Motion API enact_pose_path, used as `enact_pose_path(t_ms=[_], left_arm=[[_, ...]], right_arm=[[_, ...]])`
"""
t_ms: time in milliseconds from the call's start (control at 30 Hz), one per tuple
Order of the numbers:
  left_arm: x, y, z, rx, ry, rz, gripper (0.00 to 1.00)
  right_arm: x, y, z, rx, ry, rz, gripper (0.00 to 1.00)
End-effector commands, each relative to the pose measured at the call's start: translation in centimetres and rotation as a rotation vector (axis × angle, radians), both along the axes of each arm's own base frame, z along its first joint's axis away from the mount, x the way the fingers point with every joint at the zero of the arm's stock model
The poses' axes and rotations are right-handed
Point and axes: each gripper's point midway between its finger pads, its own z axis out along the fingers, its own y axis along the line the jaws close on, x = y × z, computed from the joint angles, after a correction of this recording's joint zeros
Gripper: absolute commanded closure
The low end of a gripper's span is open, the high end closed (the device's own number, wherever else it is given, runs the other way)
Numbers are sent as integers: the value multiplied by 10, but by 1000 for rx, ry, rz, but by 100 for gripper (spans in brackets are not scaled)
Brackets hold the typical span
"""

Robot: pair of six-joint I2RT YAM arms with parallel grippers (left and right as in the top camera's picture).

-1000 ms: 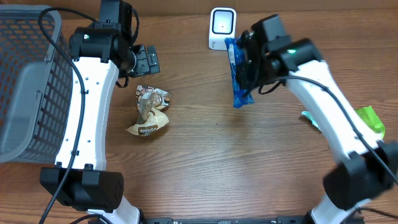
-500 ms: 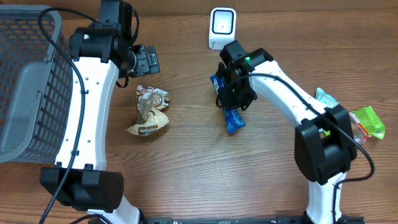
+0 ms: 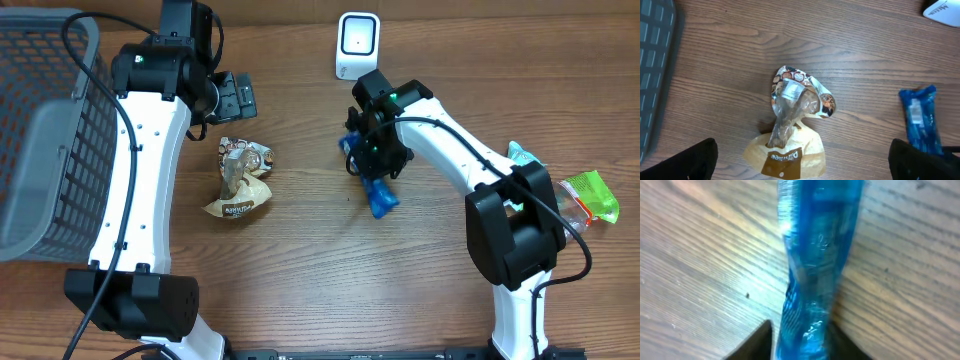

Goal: Scan the item barcode

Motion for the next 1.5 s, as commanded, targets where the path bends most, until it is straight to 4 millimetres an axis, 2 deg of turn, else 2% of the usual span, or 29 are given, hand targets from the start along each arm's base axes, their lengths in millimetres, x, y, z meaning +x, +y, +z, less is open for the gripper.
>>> enact_pose_path(t_ms=[0, 67, 100, 200, 300, 400, 433, 633, 733, 767, 800, 833, 867, 900, 933, 1067, 1167, 1267, 1367, 1467], left_arm=[[1, 0, 9, 1, -28, 4, 0], [1, 0, 9, 1, -28, 4, 0], [1, 0, 9, 1, -28, 4, 0], [1, 0, 9, 1, -28, 4, 0], [1, 0, 9, 1, -28, 4, 0], [1, 0, 9, 1, -28, 4, 0], [1, 0, 9, 1, -28, 4, 0], [1, 0, 9, 1, -28, 4, 0], [1, 0, 9, 1, -28, 4, 0], [1, 0, 9, 1, -28, 4, 0], [1, 0, 9, 1, -28, 4, 0], [1, 0, 9, 1, -28, 4, 0], [1, 0, 9, 1, -28, 4, 0], [1, 0, 9, 1, -28, 4, 0], [1, 0, 9, 1, -28, 4, 0], [1, 0, 9, 1, -28, 4, 0], [1, 0, 9, 1, -28, 4, 0], [1, 0, 9, 1, -28, 4, 1], [1, 0, 9, 1, -28, 4, 0], [1, 0, 9, 1, -28, 4, 0]], right_arm=[[-2, -3, 2, -5, 10, 0, 57], [-4, -5, 3, 13, 35, -14, 53], [-5, -8, 4, 28, 56, -29, 47], [-3, -23, 7, 80, 108, -92, 38], [3, -34, 16, 260, 166, -121, 32], [0, -31, 21, 435, 207, -102, 31], [-3, -29, 20, 462, 216, -94, 31], [-28, -20, -16, 512, 260, -87, 32], [-32, -15, -22, 560, 266, -88, 39], [-32, -13, -23, 577, 265, -87, 45], [-32, -13, -23, 579, 264, -87, 55], [-31, -13, -23, 581, 258, -85, 70], [-30, -12, -23, 582, 254, -83, 79], [-28, -13, -23, 582, 249, -87, 92], [-25, -13, -22, 580, 243, -93, 96], [1, -33, -17, 394, 188, -241, 96], [28, -58, 5, 183, 29, -277, 96], [70, -93, 50, -128, -285, -386, 96], [95, -110, 82, -307, -497, -417, 96], [112, -114, 106, -436, -665, -401, 96]])
